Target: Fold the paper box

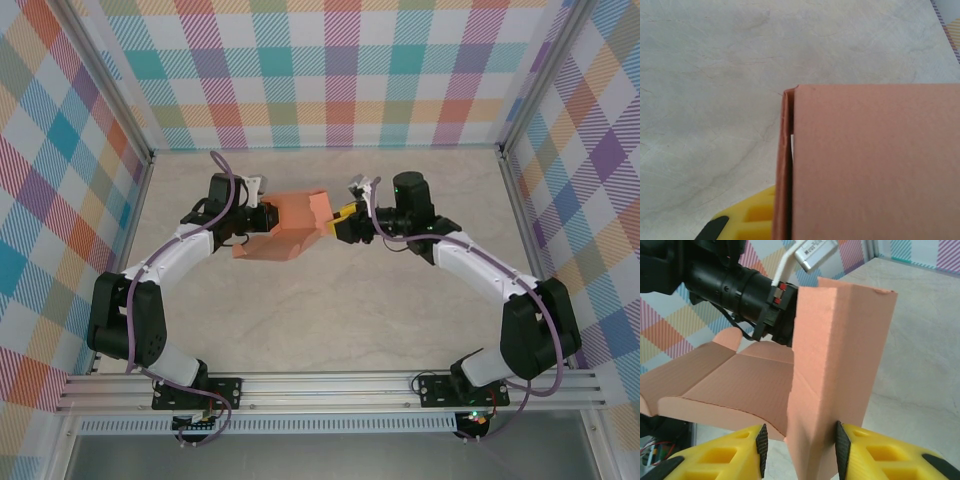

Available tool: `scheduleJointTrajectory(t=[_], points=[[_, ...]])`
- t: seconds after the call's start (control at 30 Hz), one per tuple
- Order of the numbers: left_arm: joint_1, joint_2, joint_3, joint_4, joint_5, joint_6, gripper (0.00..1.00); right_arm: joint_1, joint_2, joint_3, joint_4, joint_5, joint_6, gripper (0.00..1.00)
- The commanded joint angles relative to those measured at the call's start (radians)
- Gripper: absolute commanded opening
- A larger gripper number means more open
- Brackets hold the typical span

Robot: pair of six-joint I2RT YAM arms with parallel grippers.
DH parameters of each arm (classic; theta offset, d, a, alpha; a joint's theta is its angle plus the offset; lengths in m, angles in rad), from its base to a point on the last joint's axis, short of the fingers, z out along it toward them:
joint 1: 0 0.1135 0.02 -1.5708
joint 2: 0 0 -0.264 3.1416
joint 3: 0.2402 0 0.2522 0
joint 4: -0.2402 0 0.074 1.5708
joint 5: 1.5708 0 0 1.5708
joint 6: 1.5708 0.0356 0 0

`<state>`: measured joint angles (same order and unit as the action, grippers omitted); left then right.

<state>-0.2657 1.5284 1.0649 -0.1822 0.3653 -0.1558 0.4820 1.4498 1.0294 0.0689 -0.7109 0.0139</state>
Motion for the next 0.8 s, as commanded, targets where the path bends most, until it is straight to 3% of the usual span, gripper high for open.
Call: scheduleJointTrajectory(t=[0.0, 0.33, 0.57, 0.77], points=[[-0.004, -0.002, 0.018, 0.008, -0.013, 0.007, 0.00, -0.006, -0.010, 0.054, -0.027, -0.126, -0.008, 0.46], [-0.004, -0.010, 0.048, -0.002, 0.045, 0.014, 0.00, -0.156, -0.057, 0.077, -0.022, -0.233, 0.078, 0.52], [-0.004, -0.043, 0.044, -0.011, 0.057, 0.059, 0.00, -0.270, -0.078, 0.082, -0.062, -0.080, 0.073, 0.53], [-0.006, -0.042, 0.040, -0.007, 0.079, 0.065, 0.00, -0.283, -0.002, 0.099, -0.082, -0.129, 0.043, 0.49]])
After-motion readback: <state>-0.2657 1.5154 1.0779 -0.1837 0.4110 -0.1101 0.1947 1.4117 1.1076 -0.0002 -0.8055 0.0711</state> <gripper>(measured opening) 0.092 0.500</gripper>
